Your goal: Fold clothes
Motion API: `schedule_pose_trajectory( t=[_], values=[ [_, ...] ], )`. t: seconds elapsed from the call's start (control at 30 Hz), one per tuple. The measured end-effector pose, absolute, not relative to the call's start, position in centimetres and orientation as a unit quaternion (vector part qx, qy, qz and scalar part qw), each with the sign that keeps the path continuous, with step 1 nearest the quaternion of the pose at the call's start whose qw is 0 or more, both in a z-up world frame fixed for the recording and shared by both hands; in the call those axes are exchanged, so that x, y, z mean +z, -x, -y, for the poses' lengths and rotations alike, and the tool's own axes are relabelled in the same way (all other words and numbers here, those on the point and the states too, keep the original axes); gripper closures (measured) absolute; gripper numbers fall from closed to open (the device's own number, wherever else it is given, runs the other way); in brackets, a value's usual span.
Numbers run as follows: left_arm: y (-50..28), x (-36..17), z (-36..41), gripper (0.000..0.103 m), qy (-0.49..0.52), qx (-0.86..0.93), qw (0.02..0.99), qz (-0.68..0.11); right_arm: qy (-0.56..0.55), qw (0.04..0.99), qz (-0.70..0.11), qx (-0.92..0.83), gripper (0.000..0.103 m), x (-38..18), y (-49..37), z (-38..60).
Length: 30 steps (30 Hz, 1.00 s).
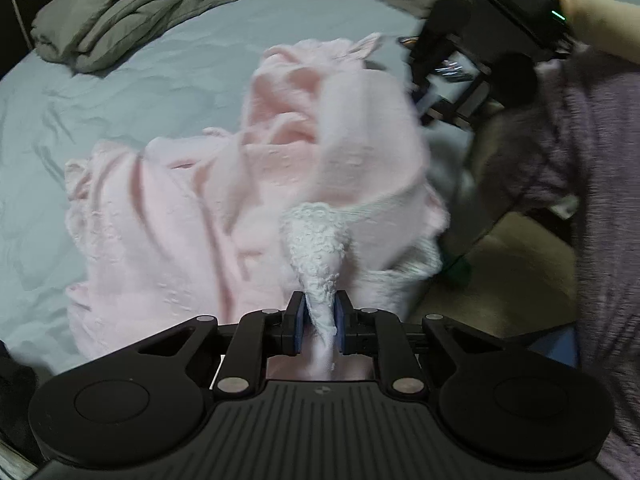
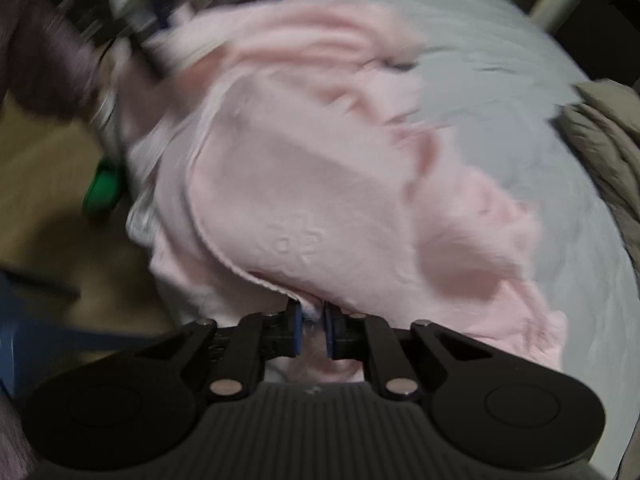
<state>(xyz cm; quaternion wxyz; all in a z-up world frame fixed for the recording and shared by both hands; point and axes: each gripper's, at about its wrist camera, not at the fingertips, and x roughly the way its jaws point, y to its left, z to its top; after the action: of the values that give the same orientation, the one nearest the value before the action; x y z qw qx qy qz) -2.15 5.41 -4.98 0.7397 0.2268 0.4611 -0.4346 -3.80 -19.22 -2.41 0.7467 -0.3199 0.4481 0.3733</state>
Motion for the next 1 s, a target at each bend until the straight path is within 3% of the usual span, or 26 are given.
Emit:
schedule_pose_trajectory(
  t=[0.3, 0.4, 0.47, 0.67, 1.0],
  values=[
    [4.9, -5.1, -5.4, 0.086, -0.228, -0.467, 0.716, -0.466, 0.296, 0.785, -0.438, 0.323, 0.091, -0.5, 2.7, 19.4],
    [4.9, -4.0, -6.1, 0.071, -0.218, -0.471, 0.721, -0.459, 0.303, 0.778, -0.445, 0.324, 0.091, -0.9, 2.9, 19.4],
    [4.8, -3.2, -6.6, 0.052, -0.213, -0.471, 0.730, -0.447, 0.307, 0.774, -0.449, 0.324, 0.091, -1.2, 3.0, 19.4],
    [3.7, -2.0, -7.2, 0.052, -0.207, -0.452, 0.753, -0.430, 0.309, 0.770, -0.454, 0.326, 0.091, -1.5, 2.9, 19.7],
    [4.4, -5.3, -6.7, 0.048, -0.277, -0.486, 0.660, -0.501, 0.307, 0.768, -0.459, 0.325, 0.091, -2.1, 3.1, 19.9]
  ],
)
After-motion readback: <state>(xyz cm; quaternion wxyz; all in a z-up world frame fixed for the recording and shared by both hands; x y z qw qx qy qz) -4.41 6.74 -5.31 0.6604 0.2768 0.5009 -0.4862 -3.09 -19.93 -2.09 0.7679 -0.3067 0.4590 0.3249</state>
